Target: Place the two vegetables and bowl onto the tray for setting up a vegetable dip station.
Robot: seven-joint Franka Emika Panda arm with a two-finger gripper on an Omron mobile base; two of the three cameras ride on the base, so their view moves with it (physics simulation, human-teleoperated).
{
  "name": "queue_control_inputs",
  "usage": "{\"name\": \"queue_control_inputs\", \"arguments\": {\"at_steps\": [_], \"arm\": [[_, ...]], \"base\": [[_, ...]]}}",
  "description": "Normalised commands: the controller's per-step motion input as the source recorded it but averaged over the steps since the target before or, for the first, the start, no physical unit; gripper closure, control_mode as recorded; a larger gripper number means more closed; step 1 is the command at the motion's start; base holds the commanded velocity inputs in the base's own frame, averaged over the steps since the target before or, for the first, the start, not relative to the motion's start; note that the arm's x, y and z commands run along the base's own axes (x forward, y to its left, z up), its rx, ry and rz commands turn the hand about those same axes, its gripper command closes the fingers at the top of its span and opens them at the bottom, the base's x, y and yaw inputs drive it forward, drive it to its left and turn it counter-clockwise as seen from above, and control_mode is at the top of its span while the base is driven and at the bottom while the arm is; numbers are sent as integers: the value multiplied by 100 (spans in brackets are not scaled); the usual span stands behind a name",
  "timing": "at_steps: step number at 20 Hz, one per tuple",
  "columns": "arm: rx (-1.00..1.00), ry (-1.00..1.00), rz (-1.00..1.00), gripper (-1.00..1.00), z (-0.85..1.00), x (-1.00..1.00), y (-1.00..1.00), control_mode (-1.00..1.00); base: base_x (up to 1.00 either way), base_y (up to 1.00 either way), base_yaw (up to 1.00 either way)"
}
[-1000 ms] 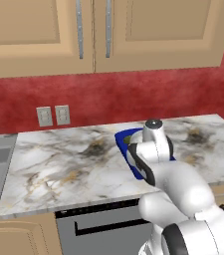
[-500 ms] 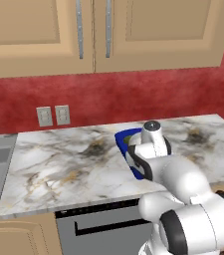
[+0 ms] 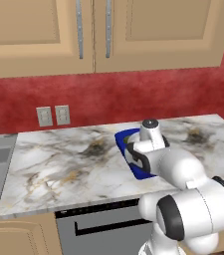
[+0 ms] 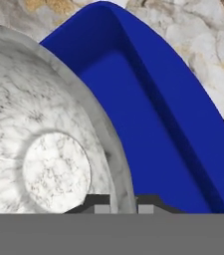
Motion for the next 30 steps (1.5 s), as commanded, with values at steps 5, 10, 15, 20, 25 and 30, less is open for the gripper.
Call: {"name": "queue_control_inputs", "arguments": {"at_steps": [5, 10, 15, 20, 25, 30], "arm": [[0, 2, 0, -100, 0, 0, 0, -100], [0, 0, 0, -100, 0, 0, 0, -100], [0, -2, 0, -100, 30, -31, -1, -100], [0, -2, -2, -100, 57, -48, 0, -100], [0, 0, -3, -100, 58, -86, -4, -100], [0, 0, -3, -100, 56, -92, -8, -100]], "base": [[0, 0, 0], [0, 0, 0], [0, 0, 0], [0, 0, 0], [0, 0, 0], [0, 0, 0]]}}
